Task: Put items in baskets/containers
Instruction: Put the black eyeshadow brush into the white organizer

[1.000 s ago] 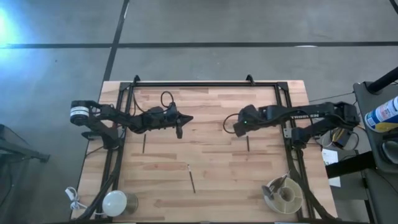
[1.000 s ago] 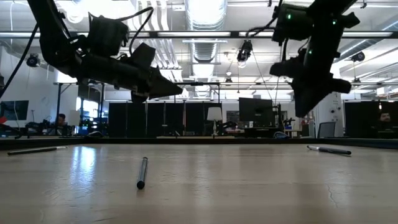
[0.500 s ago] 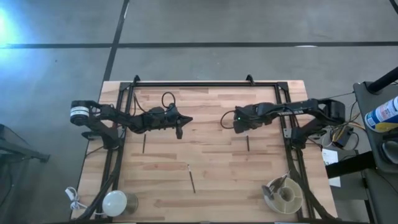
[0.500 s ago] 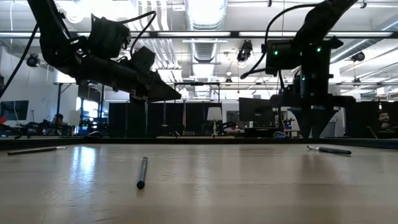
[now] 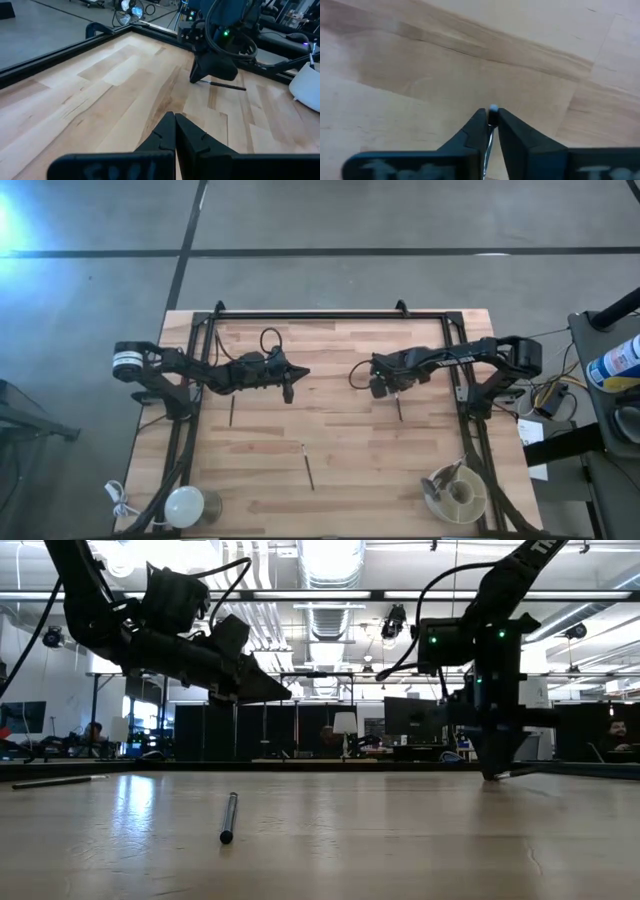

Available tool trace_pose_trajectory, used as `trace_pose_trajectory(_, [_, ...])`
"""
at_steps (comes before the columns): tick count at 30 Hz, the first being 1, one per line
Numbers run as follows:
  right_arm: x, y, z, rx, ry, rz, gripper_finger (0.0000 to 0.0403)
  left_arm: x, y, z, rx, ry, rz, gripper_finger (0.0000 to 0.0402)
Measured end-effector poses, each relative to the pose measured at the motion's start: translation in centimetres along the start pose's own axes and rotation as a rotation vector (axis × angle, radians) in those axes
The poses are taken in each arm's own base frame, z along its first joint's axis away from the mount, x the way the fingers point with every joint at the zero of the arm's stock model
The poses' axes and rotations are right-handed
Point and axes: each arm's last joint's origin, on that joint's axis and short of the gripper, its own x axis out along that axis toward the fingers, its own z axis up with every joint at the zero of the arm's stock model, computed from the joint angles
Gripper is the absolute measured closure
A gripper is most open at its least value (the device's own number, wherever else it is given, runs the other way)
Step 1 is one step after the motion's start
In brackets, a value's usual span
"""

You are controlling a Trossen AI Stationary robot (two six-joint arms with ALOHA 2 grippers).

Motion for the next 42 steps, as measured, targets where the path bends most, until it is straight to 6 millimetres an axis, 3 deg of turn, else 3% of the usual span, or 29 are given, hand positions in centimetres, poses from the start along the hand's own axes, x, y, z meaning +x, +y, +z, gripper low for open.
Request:
trace_pose_trajectory(7, [-1.0,-0.1,-0.2,-0.114,-0.054,0.027,0.0393,0.0,0.0,0.0,0.000,0.001,0.000,0.0401])
trace_pose_trajectory(14, [-5.5,0.0,-2.2,-0.264,-0.178,0.183,0.0394,0.0,0.0,-0.2,0.000,0.017,0.004,0.0401])
trace_pose_trajectory(20, [-10.4,-0.7,-6.3,-0.419,-0.299,0.383,0.0394,0.0,0.0,-0.2,0.001,0.017,0.004,0.0401])
trace_pose_trajectory(27, [-15.0,-3.1,-12.1,-0.646,-0.423,0.629,0.0394,0.0,-0.1,-0.2,0.001,0.025,-0.033,0.0401])
trace_pose_trajectory(33, [-17.1,-5.7,-16.1,-0.833,-0.453,0.806,0.0394,-0.2,-1.4,0.3,0.016,0.017,-0.348,0.0401])
trace_pose_trajectory(42, [-18.9,-8.9,-19.4,-0.991,-0.478,1.001,0.0394,-0.2,-3.2,0.5,0.050,-0.012,-0.394,0.0401])
